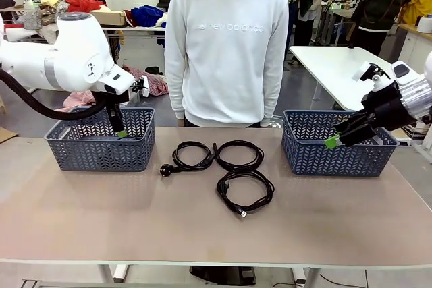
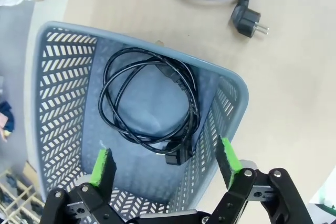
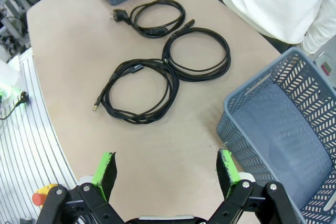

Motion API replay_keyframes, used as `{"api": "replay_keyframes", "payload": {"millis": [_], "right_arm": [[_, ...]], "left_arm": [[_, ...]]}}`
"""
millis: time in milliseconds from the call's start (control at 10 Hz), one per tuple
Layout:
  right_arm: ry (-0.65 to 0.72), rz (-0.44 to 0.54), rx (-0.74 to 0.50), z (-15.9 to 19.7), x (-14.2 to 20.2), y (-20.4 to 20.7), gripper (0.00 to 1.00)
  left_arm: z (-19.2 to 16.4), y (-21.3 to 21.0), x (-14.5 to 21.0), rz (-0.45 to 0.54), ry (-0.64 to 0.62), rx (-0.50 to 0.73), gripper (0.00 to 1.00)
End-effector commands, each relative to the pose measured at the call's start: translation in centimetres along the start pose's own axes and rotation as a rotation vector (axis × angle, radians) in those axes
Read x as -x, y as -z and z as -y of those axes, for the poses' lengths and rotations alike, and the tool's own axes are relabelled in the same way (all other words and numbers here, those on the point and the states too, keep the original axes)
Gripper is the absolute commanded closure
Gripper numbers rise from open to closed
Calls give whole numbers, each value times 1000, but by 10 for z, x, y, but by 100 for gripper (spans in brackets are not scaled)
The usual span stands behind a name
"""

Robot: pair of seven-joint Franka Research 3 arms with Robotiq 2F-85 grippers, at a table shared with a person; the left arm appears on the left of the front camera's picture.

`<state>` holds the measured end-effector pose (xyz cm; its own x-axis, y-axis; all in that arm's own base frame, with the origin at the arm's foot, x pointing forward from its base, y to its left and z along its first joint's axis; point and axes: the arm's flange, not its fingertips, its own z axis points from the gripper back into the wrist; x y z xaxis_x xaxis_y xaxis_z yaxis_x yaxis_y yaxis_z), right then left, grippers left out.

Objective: Organize the cables according to human instructions.
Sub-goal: Pick up a bundle of cables and place it in the basket indicated by the human.

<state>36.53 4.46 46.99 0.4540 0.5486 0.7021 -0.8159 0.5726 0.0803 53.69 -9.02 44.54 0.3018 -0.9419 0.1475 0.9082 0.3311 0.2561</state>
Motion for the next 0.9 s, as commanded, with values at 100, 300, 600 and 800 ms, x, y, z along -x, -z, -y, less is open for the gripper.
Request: {"api": "replay_keyframes", "payload": {"millis": [100,300,600,800], "right_arm": [[-20,27,-14,5,0,2,0],[-20,27,-14,5,0,2,0],[-20,27,-14,5,0,2,0],[-20,27,-14,5,0,2,0]], "left_arm": [[0,-9,3,20,-7,36,0],[1,-10,3,42,-26,38,0],[1,-5,-1,13,-24,24,0],[1,-5,-1,13,-24,24,0]]}}
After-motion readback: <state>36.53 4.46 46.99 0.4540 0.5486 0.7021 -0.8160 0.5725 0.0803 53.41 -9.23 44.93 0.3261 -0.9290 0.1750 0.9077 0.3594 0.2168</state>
